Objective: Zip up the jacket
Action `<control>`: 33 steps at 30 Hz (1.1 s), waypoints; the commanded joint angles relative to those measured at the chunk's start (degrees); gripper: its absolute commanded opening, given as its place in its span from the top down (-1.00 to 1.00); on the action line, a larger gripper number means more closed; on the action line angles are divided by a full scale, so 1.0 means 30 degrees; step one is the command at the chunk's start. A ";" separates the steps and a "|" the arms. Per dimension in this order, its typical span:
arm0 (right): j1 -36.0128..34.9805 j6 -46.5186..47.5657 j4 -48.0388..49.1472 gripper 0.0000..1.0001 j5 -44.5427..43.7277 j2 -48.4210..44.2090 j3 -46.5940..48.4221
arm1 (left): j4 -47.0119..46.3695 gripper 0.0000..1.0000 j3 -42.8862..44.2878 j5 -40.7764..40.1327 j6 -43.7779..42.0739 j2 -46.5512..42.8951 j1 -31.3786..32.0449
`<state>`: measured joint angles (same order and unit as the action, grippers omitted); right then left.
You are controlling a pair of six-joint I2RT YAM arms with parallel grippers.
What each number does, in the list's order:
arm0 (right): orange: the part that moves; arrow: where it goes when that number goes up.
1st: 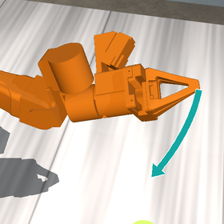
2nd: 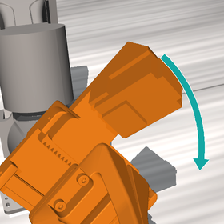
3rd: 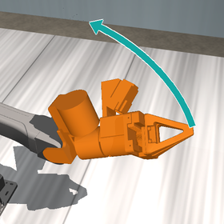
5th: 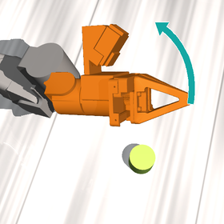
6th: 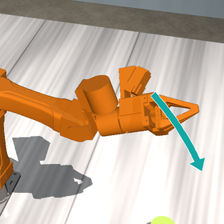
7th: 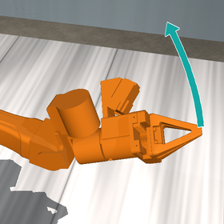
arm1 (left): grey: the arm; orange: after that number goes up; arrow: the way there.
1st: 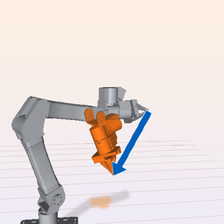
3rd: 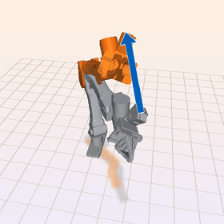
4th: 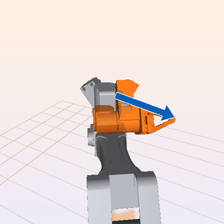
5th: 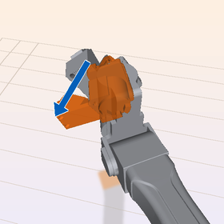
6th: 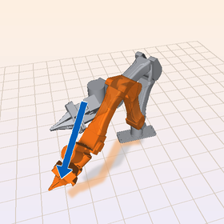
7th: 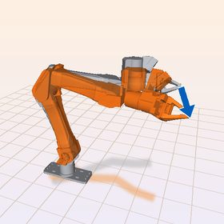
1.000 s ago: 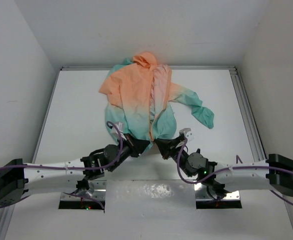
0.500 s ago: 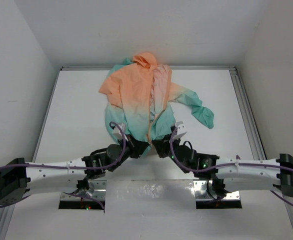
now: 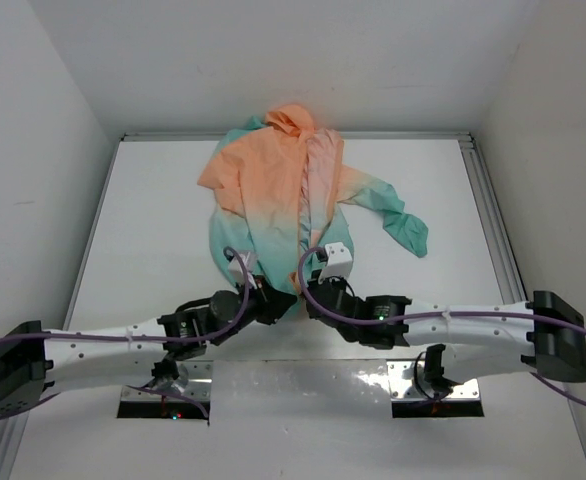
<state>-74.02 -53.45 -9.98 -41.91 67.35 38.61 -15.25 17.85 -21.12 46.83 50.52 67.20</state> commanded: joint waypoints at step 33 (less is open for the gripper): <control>-0.0171 -0.5240 0.2533 1.00 0.1752 -0.0037 -0.5163 | -0.1362 1.00 -0.2140 0.2618 0.1089 0.2730 0.2180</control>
<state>-74.08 -67.42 -4.64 -37.32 68.79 23.77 -14.90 11.73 -12.82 48.71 58.72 73.17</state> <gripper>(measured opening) 0.009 0.004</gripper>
